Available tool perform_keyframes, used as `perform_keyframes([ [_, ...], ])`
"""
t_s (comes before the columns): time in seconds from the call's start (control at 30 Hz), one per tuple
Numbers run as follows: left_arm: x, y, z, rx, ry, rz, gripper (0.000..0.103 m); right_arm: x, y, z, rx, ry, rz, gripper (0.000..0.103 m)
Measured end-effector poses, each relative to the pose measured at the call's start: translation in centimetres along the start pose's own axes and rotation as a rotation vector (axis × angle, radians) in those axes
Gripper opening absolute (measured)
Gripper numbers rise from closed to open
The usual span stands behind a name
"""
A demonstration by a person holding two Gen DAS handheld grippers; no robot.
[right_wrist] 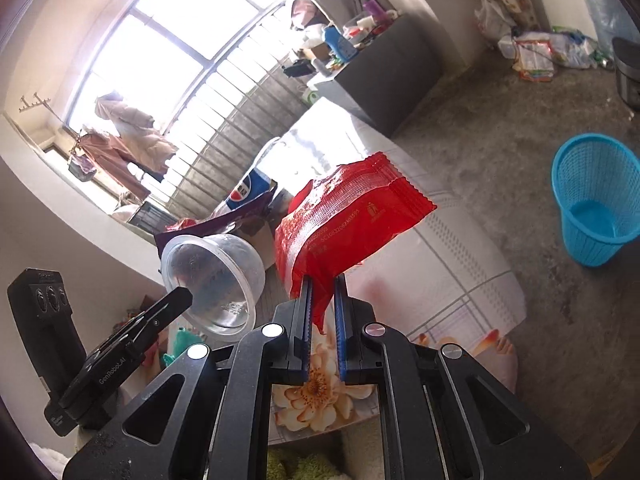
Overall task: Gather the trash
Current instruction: 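Drop the clear container from the left tool while the right tool drops the red packet into the blue basket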
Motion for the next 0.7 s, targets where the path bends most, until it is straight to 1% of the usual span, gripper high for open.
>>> perform_keyframes([
  [0.1,-2.6,-2.2,-3.4,0.067,-0.054,0.002,0.005,-2.1,1.5,-2.4,0.052,-0.019,-0.084,0.008],
  [0.2,-5.2,-5.6,-7.7,0.152,-0.091,0.046,0.005,-4.3,2.8,-5.7,0.135,-0.045,-0.163,0.008],
  [0.3,-7.7,-9.5,-13.3,0.212,-0.176,0.067,0.005,-6.3,3.6,-10.1,0.232,-0.107,-0.227,0.008],
  [0.37,-8.6,-12.9,-17.1,0.261,-0.212,0.111,0.005,-7.3,3.6,-13.7,0.297,-0.165,-0.253,0.008],
  [0.4,-8.9,-14.8,-19.0,0.278,-0.232,0.137,0.005,-7.6,3.1,-15.5,0.322,-0.198,-0.253,0.008],
  [0.43,-9.0,-16.8,-21.0,0.277,-0.263,0.156,0.005,-7.9,2.6,-17.5,0.350,-0.235,-0.247,0.008],
  [0.53,-7.9,-22.7,-26.2,0.294,-0.338,0.235,0.005,-8.0,0.9,-22.9,0.422,-0.314,-0.216,0.009],
  [0.6,-7.0,-26.5,-28.8,0.302,-0.367,0.280,0.005,-8.1,-0.4,-26.5,0.468,-0.356,-0.185,0.009],
  [0.7,-5.6,-31.9,-31.7,0.295,-0.388,0.353,0.005,-8.4,-2.1,-31.6,0.495,-0.438,-0.139,0.009],
])
Point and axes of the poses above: each gripper's, at about its wrist camera, not at the fingertips, and y roughly against the way its jaws point, z to its left, x to its underside, the point moved 4 cm from there along -y, roughly the way its jaws point, and after that the axes turned 7 degrees about -z, right-handed, at the moved point
